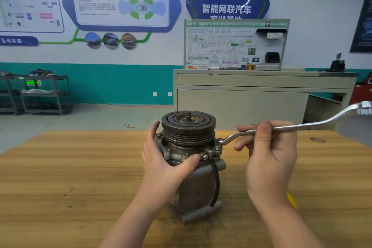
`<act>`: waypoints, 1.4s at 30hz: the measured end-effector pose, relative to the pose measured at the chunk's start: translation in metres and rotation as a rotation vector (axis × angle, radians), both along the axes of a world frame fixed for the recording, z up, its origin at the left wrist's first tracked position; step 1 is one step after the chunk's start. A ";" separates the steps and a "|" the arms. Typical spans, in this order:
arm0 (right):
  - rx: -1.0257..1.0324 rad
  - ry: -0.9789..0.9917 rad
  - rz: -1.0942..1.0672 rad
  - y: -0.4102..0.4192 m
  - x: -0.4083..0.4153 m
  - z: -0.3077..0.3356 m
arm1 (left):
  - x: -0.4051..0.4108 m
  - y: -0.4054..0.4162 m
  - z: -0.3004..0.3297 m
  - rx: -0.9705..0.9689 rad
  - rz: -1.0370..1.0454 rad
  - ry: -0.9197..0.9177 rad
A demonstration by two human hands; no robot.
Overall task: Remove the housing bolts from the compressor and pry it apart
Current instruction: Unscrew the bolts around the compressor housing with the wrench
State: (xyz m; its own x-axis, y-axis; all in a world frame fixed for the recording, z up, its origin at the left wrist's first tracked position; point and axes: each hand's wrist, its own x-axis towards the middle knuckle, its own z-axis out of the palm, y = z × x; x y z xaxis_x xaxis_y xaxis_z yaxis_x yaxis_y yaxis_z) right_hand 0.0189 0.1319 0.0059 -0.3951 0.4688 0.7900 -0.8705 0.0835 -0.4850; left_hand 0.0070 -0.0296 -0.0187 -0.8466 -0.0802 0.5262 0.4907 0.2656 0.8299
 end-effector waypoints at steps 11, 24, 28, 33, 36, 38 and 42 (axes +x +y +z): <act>0.665 0.306 -0.324 -0.015 0.004 -0.025 | -0.004 0.001 -0.002 -0.001 0.018 0.004; -0.481 -0.171 0.230 0.021 -0.009 0.013 | -0.001 -0.002 -0.002 -0.009 -0.016 -0.012; -0.067 -0.054 0.003 -0.001 -0.003 0.003 | -0.002 -0.001 -0.002 -0.002 -0.014 -0.023; 0.385 0.161 -0.137 -0.007 0.004 -0.009 | -0.002 0.000 -0.003 -0.001 -0.006 -0.003; 0.577 0.266 -0.251 -0.012 0.005 -0.018 | -0.003 -0.003 -0.002 0.015 -0.028 -0.011; 0.576 0.291 -0.312 -0.017 0.005 -0.022 | -0.004 -0.005 -0.002 0.021 -0.047 -0.022; -0.143 -0.012 0.092 -0.016 -0.001 -0.009 | -0.002 -0.005 0.000 0.015 -0.048 -0.036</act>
State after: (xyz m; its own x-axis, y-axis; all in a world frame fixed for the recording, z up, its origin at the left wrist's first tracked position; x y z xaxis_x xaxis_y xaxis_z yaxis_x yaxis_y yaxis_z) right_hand 0.0184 0.1159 -0.0026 -0.4502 0.5374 0.7131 -0.8656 -0.0664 -0.4964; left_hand 0.0050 -0.0343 -0.0189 -0.8678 -0.0466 0.4947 0.4727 0.2294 0.8508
